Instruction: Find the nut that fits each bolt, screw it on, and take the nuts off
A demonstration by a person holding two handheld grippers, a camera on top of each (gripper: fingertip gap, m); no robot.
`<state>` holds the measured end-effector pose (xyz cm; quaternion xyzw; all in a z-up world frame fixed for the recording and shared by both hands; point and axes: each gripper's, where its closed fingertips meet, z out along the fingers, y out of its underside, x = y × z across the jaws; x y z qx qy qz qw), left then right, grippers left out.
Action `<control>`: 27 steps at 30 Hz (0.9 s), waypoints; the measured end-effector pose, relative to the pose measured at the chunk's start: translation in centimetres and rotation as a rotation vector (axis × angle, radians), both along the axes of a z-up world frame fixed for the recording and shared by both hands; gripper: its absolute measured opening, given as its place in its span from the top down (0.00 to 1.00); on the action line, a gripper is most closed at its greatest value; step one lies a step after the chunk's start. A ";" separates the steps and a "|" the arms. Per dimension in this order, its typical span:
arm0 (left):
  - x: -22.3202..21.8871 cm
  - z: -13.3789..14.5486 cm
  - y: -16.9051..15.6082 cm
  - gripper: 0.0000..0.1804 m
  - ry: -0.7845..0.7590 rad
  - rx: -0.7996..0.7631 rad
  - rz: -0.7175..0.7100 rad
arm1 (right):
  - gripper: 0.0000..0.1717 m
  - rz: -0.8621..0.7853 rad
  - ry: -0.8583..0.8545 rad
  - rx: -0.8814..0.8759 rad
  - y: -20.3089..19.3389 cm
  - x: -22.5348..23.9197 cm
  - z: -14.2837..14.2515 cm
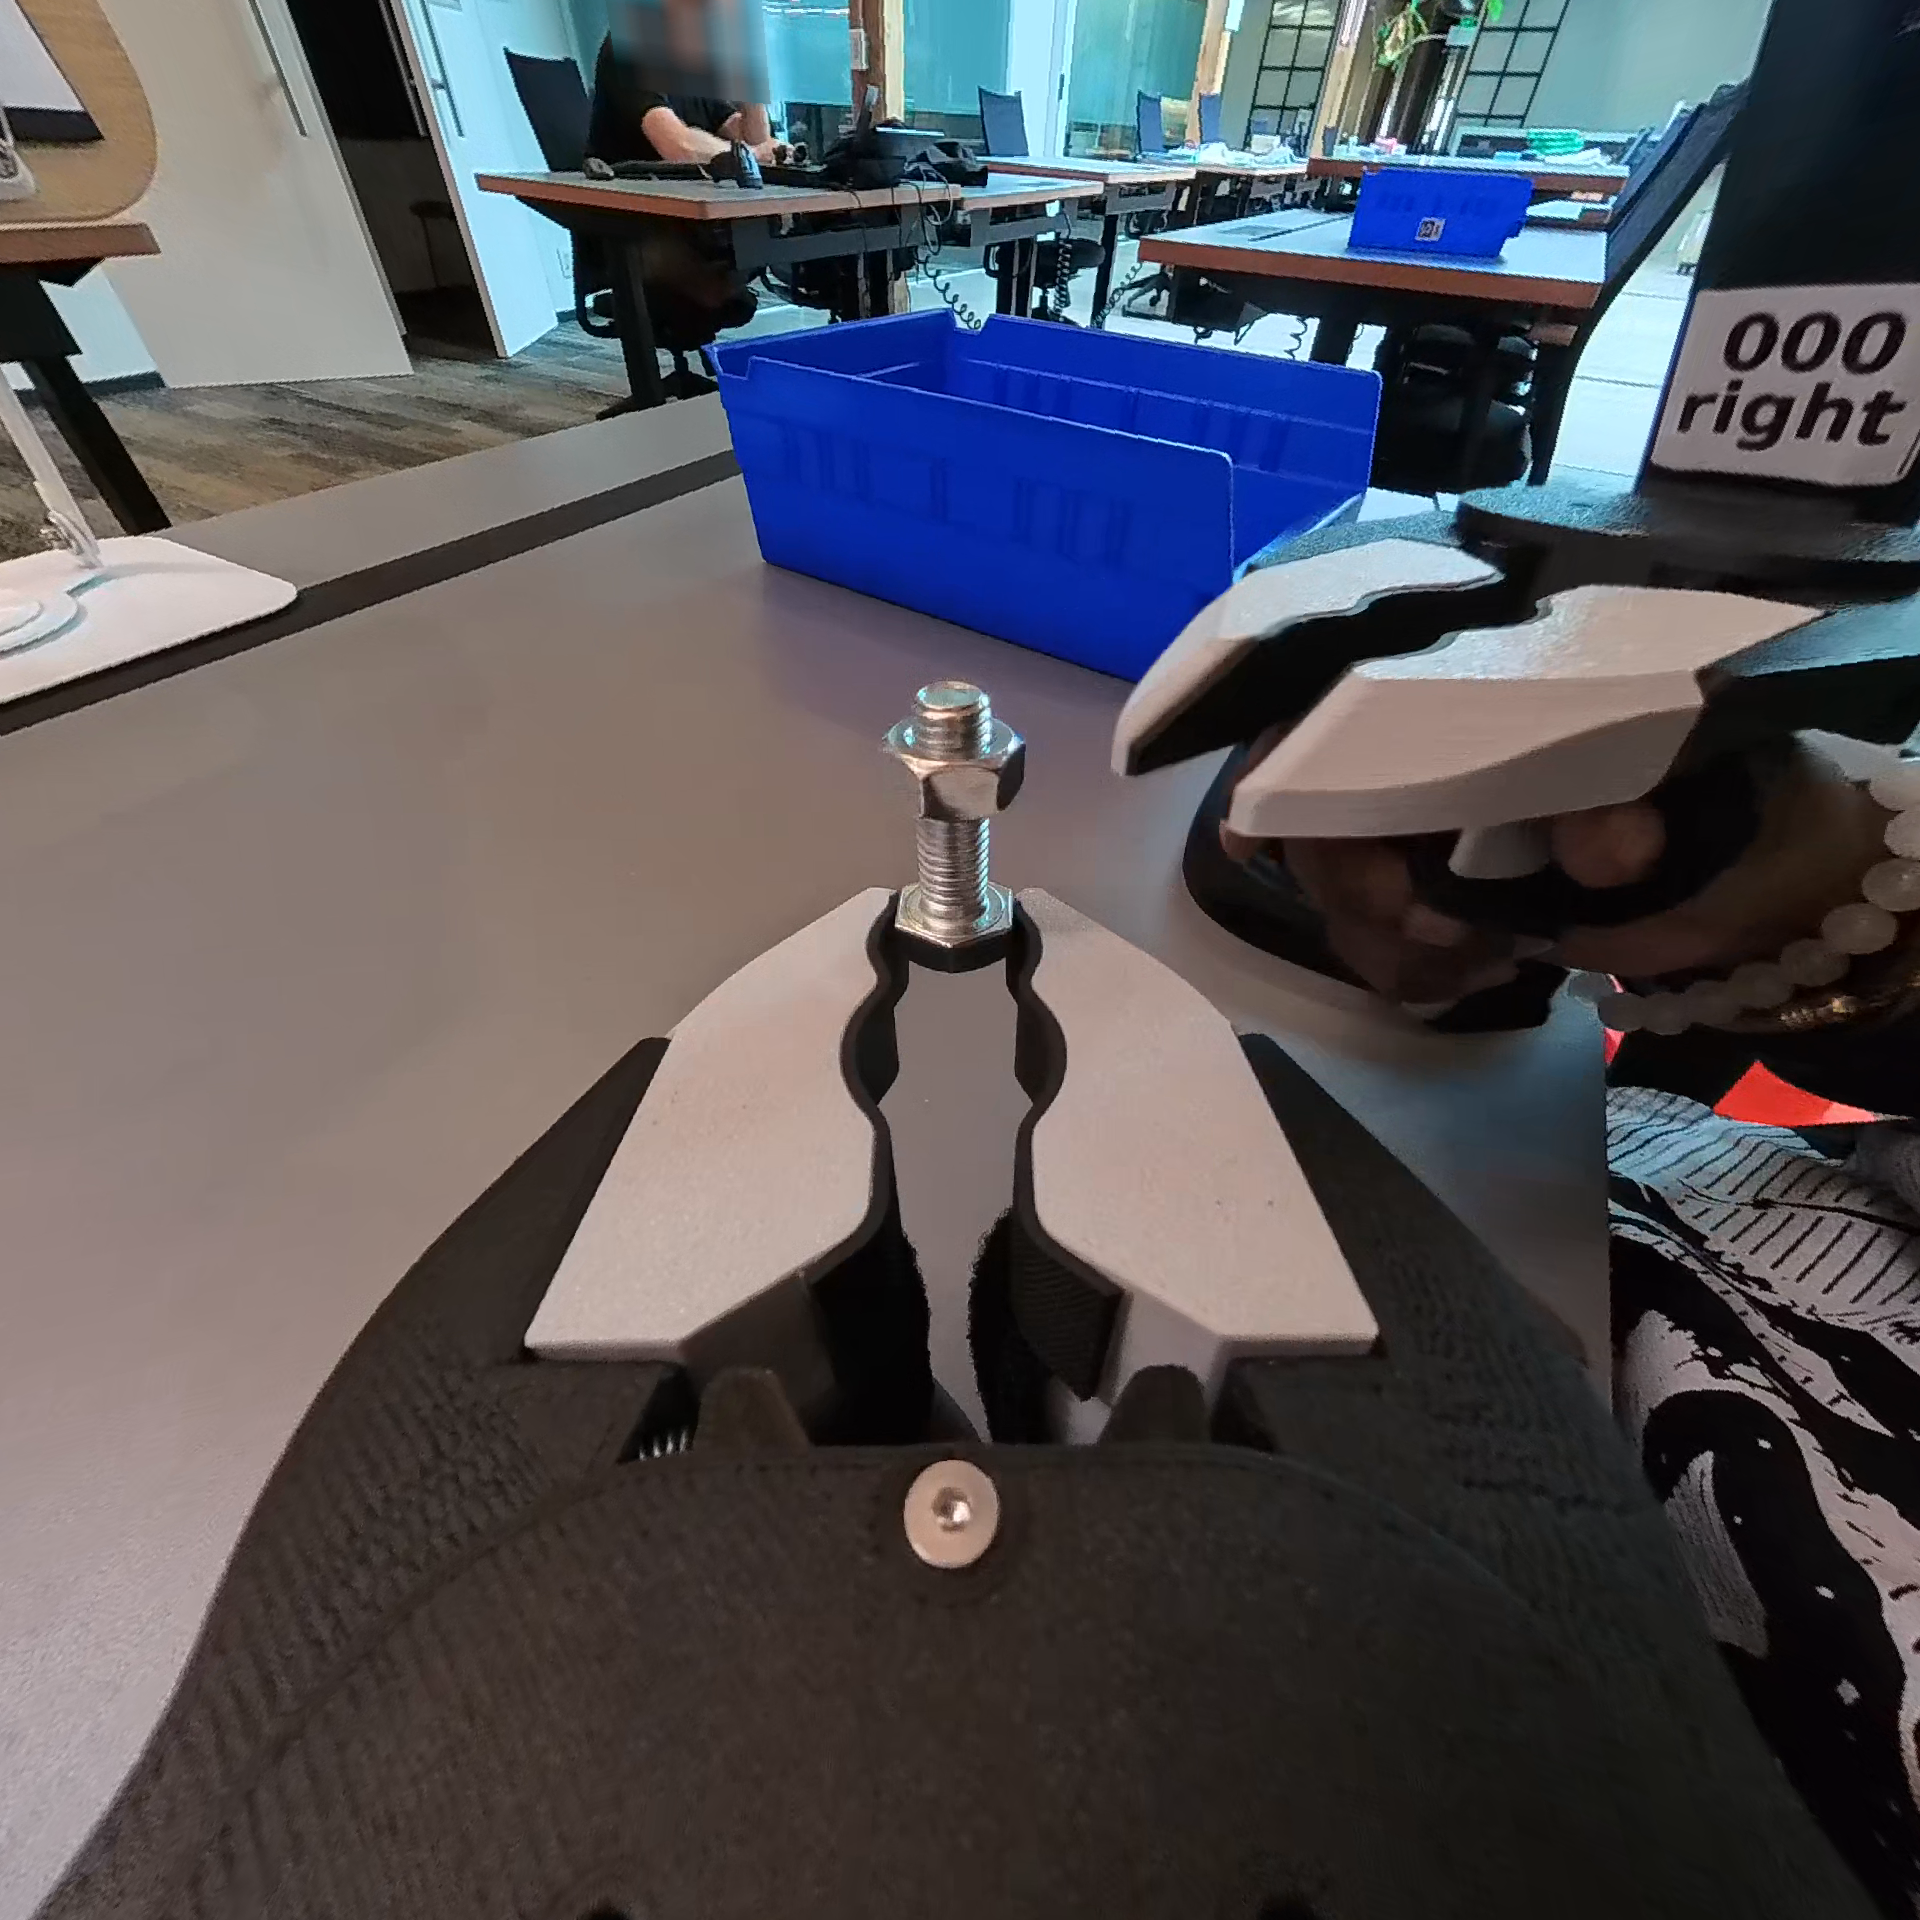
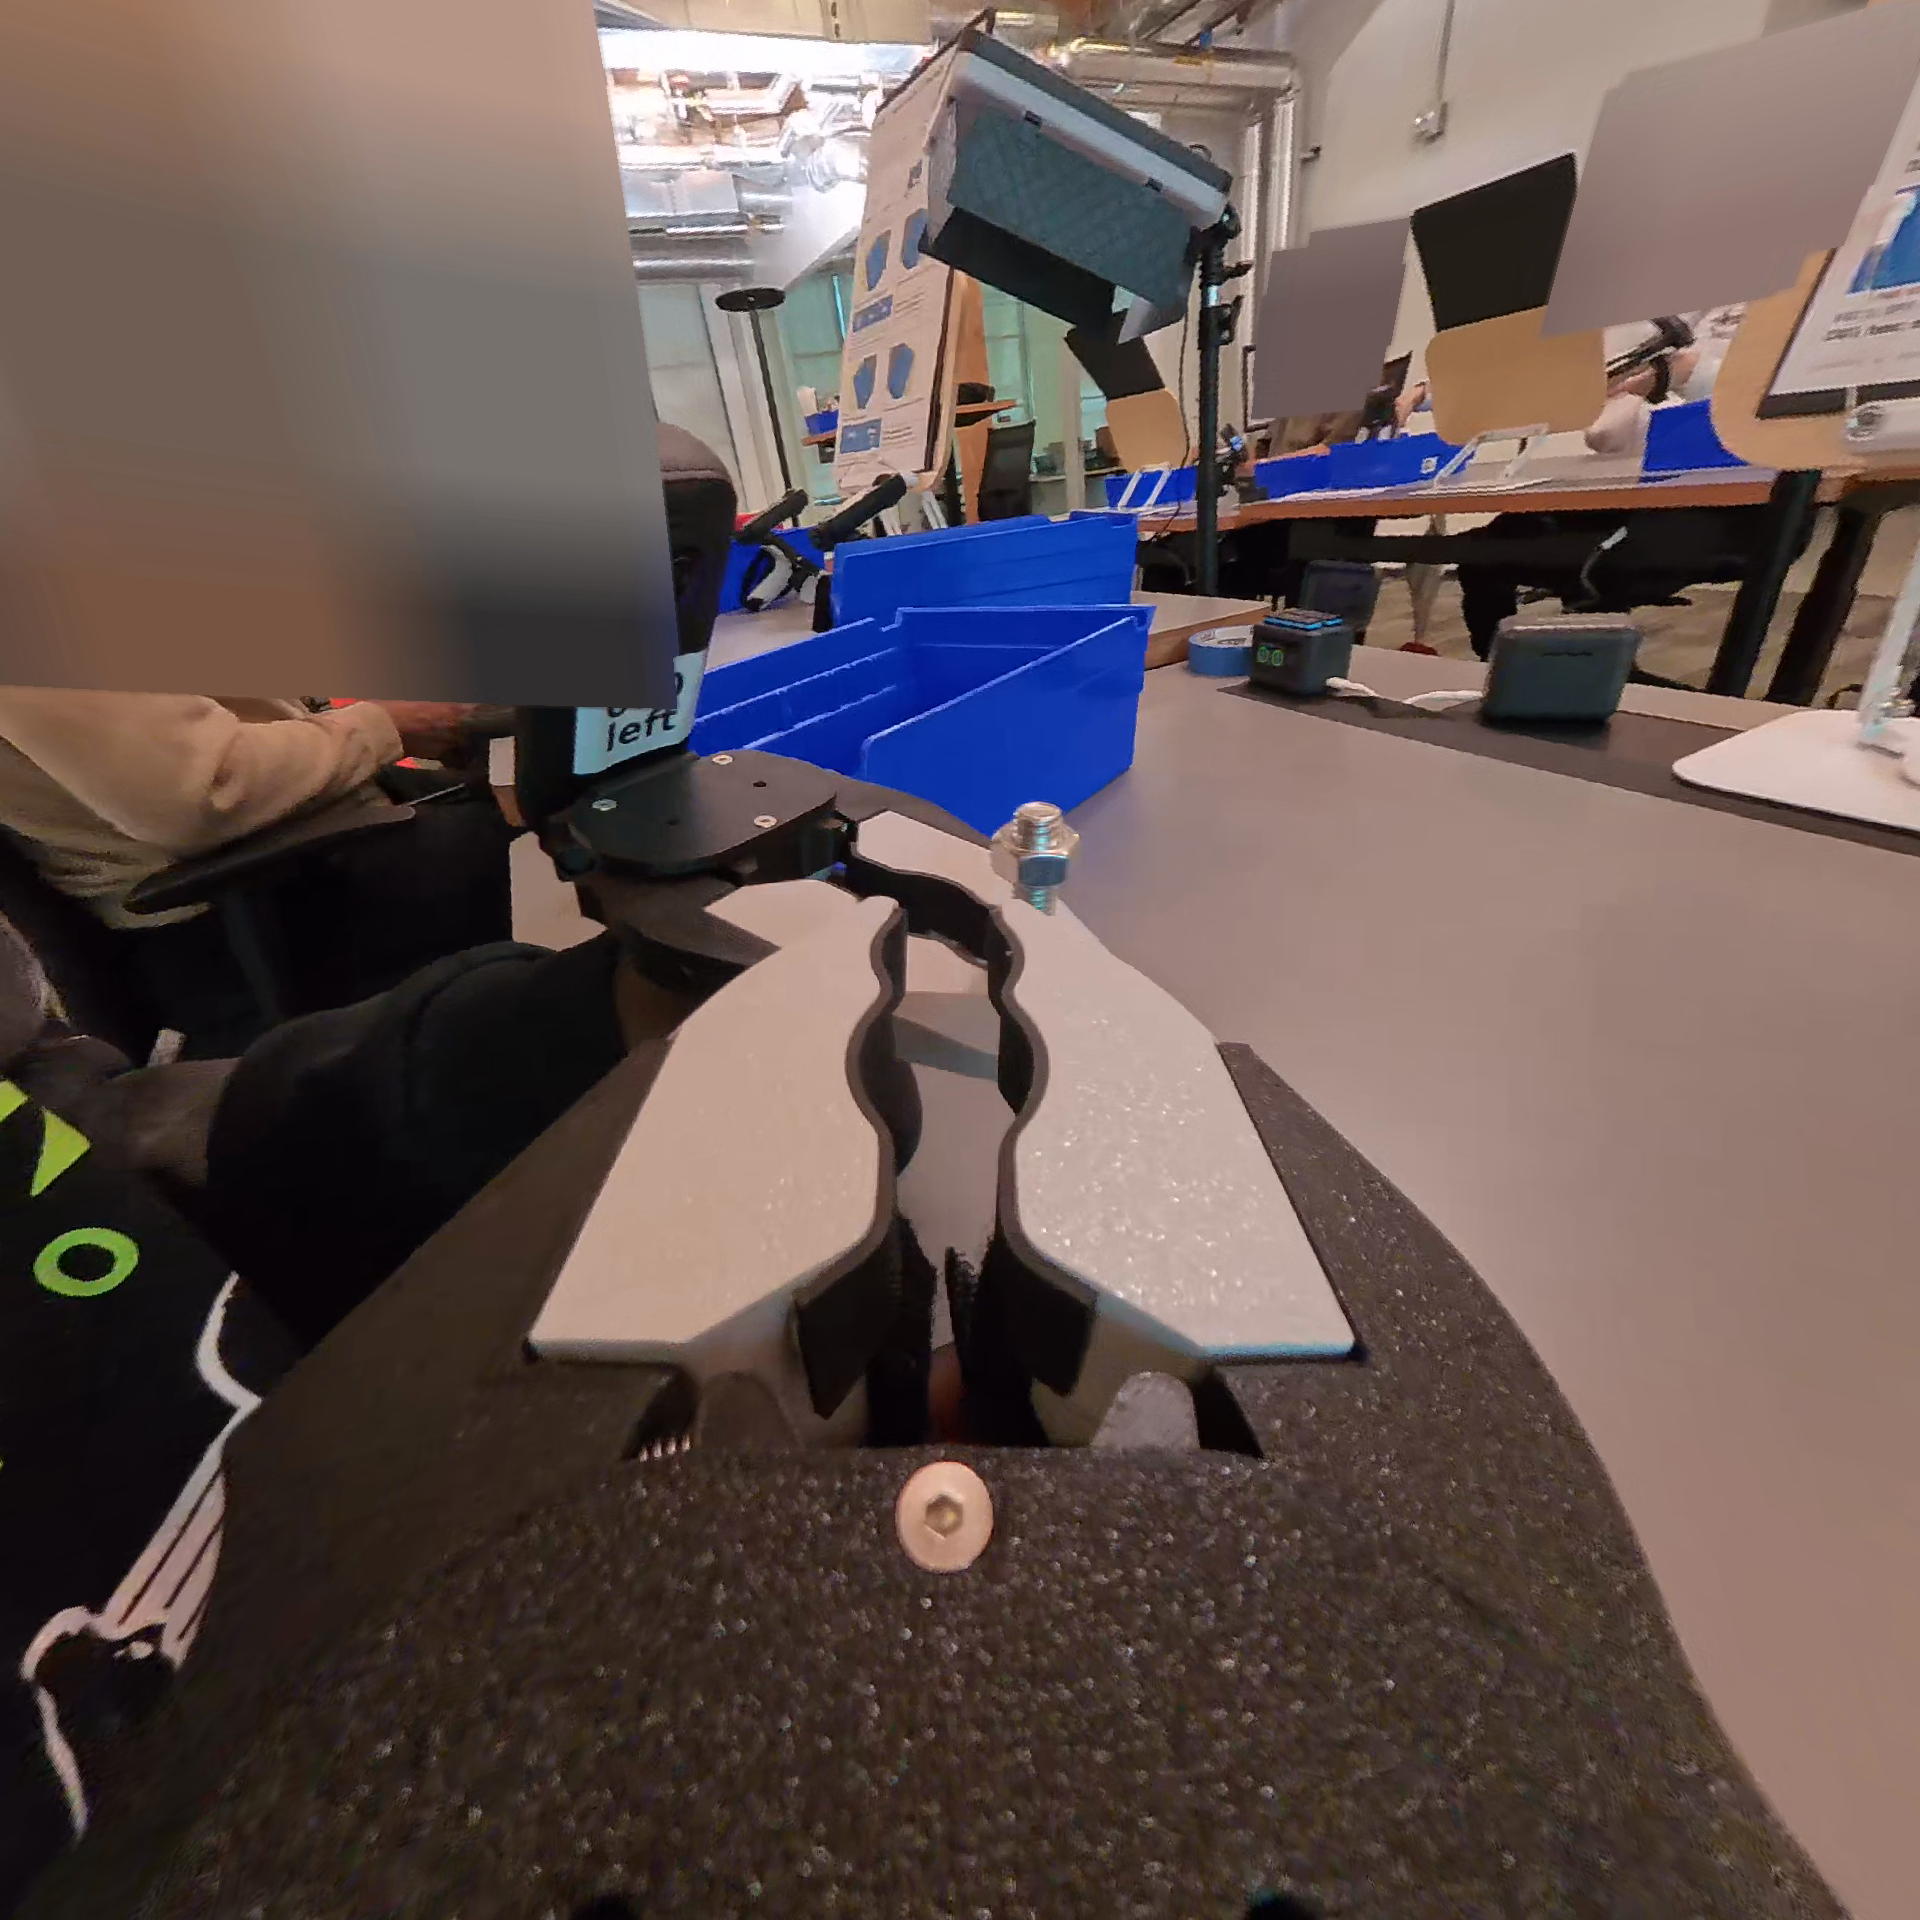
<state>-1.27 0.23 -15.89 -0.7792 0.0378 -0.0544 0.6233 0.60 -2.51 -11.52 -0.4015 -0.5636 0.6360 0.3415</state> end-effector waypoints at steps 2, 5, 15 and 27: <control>0.0 0.0 0.0 0.90 -0.001 0.001 0.000 | 0.89 -0.018 0.005 -0.013 0.4 -0.3 0.0; 0.0 0.0 0.0 0.90 0.001 0.000 -0.002 | 0.82 -0.014 0.002 -0.036 0.4 -1.0 0.0; 0.2 -0.2 0.1 0.90 0.021 -0.012 -0.008 | 0.67 0.060 -0.038 0.002 -1.2 -4.3 0.2; 0.2 -0.3 0.1 0.90 0.028 -0.021 0.001 | 0.73 0.048 -0.043 0.030 -1.3 -3.8 0.0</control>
